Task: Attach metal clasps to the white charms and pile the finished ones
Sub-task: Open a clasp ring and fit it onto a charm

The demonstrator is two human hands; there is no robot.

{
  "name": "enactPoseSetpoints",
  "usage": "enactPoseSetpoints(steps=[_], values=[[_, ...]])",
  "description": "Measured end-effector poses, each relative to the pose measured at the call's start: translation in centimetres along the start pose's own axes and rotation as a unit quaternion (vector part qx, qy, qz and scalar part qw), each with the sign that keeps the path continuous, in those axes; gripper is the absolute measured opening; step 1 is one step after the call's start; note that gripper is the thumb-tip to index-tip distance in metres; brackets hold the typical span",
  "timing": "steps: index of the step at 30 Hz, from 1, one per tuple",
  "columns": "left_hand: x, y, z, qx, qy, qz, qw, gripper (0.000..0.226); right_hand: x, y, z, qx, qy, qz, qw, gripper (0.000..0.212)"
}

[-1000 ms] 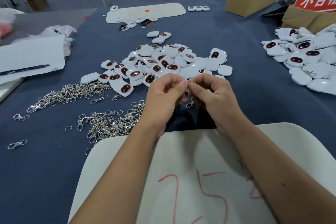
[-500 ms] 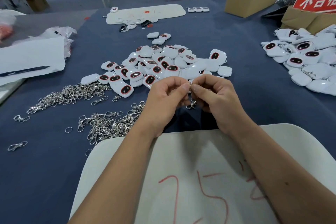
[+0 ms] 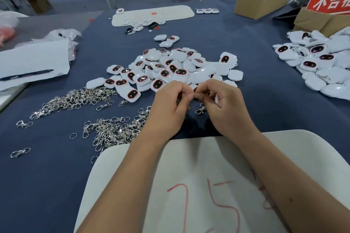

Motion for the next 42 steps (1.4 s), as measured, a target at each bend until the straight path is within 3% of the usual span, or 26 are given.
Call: enactPoseSetpoints(steps=[7, 15, 24, 29, 33, 38, 42], values=[[0.0, 1.2, -0.1, -0.106, 0.017, -0.075, 0.991, 0.010, 0.0, -0.9, 0.3, 0.103, -0.001, 0.064, 0.993, 0.009], [0.0, 2.5, 0.8, -0.061, 0.104, -0.113, 0.986, 0.012, -0.3, 2.0, 0.7, -0.134, 0.001, -0.075, 0.988, 0.004], [0.0, 2.5, 0.6, -0.008, 0.116, -0.089, 0.989, 0.011, -0.2, 2.2, 1.0, -0.216, 0.015, -0.108, 0.970, 0.005], [0.0, 2.1, 0.2, -0.007, 0.092, -0.076, 0.993, 0.009, -0.1, 1.8, 1.2, -0.157, 0.016, -0.093, 0.983, 0.011], [0.0, 1.8, 0.1, -0.050, 0.083, -0.071, 0.993, 0.011, -0.3, 0.1, 1.2, -0.049, 0.011, -0.007, 0.999, 0.017], [0.0, 1.7, -0.2, -0.090, 0.069, -0.064, 0.991, 0.013, -0.3, -0.8, 1.1, 0.076, -0.007, 0.064, 0.995, 0.013], [0.1, 1.7, 0.1, -0.092, 0.084, -0.056, 0.991, 0.015, -0.2, -1.4, 1.1, 0.101, -0.013, 0.092, 0.990, 0.013]])
Point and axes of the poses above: each hand's wrist, its own x-axis away from the middle knuckle, its own z-axis out of the back of the hand, y = z × x, the point moved 9 cm from there along -x, towards the middle knuckle, and after that the axes turned 4 degrees about -x, right-handed, at the moved point
